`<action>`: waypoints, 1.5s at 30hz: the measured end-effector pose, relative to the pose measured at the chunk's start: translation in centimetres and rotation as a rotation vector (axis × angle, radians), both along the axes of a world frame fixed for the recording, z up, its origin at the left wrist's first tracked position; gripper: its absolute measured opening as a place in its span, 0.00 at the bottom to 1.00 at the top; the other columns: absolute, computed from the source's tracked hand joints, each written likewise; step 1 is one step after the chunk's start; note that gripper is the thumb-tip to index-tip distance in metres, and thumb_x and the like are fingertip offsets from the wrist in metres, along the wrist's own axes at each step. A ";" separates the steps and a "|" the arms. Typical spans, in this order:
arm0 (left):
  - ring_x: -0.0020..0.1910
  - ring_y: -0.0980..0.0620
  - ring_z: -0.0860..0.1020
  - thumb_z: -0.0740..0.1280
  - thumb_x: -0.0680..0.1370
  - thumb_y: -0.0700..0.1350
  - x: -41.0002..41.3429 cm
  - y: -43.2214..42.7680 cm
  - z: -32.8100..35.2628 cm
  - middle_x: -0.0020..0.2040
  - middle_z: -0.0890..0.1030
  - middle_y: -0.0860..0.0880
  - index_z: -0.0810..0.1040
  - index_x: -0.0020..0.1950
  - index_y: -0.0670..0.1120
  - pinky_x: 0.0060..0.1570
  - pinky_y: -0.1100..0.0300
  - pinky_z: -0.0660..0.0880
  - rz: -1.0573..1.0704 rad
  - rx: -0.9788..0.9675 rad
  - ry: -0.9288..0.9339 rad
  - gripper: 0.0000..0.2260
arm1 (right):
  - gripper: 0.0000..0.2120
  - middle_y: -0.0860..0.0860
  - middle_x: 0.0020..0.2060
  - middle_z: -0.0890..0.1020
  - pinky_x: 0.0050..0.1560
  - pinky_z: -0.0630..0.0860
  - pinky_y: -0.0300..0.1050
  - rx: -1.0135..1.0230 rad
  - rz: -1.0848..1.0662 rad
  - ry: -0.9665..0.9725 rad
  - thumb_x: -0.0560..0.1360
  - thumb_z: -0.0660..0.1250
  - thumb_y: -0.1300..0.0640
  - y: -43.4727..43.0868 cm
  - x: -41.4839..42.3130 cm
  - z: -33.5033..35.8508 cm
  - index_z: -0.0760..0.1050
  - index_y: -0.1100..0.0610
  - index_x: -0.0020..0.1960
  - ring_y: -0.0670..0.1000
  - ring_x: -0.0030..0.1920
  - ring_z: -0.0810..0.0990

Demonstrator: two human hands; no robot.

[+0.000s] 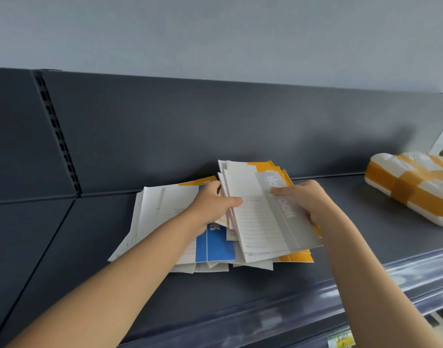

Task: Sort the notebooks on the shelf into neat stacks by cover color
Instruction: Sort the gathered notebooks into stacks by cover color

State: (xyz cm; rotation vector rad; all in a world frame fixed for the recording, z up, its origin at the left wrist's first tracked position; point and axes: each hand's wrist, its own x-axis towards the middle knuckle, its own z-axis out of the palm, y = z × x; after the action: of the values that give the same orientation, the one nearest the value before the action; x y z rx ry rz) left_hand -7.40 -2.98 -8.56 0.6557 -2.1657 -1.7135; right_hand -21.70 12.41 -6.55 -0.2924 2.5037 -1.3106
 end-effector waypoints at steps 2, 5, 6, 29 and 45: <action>0.54 0.50 0.81 0.69 0.76 0.38 0.0 -0.4 0.0 0.57 0.82 0.49 0.76 0.62 0.44 0.55 0.54 0.78 0.033 0.069 0.011 0.14 | 0.24 0.62 0.44 0.81 0.43 0.78 0.51 0.080 -0.015 0.073 0.67 0.75 0.45 -0.2 -0.1 0.1 0.78 0.64 0.51 0.56 0.39 0.80; 0.47 0.47 0.83 0.67 0.76 0.32 0.2 -1.3 0.8 0.52 0.84 0.43 0.79 0.56 0.40 0.44 0.56 0.79 0.110 0.254 0.038 0.10 | 0.22 0.55 0.33 0.74 0.31 0.68 0.43 0.293 0.018 0.189 0.71 0.70 0.42 -0.6 0.3 0.0 0.71 0.60 0.36 0.50 0.30 0.70; 0.40 0.49 0.84 0.66 0.75 0.31 0.5 -1.8 1.2 0.47 0.85 0.43 0.80 0.51 0.39 0.37 0.60 0.78 0.120 0.297 0.037 0.07 | 0.23 0.52 0.29 0.70 0.28 0.63 0.42 0.323 0.016 0.211 0.73 0.67 0.41 -0.8 0.4 -0.3 0.66 0.59 0.33 0.49 0.28 0.67; 0.39 0.48 0.83 0.66 0.78 0.39 2.8 -5.0 2.8 0.47 0.85 0.43 0.80 0.55 0.40 0.31 0.60 0.78 0.022 0.248 -0.221 0.08 | 0.33 0.55 0.59 0.77 0.59 0.75 0.55 -0.047 0.058 -0.238 0.67 0.76 0.47 -2.9 2.0 -0.2 0.68 0.58 0.66 0.58 0.55 0.78; 0.31 0.48 0.84 0.62 0.80 0.41 4.7 -7.5 3.9 0.37 0.85 0.44 0.80 0.49 0.38 0.27 0.60 0.78 -0.053 0.406 -0.195 0.08 | 0.17 0.57 0.46 0.84 0.49 0.80 0.56 -0.208 0.018 -0.179 0.72 0.73 0.55 -0.2 1.2 1.4 0.77 0.59 0.58 0.59 0.44 0.83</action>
State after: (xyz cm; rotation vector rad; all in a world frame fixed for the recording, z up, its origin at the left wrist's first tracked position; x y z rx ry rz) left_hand -2.67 -10.45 -4.66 0.9061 -1.9801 -2.2297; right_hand -20.51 12.17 -5.16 -0.2308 2.2177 -1.5210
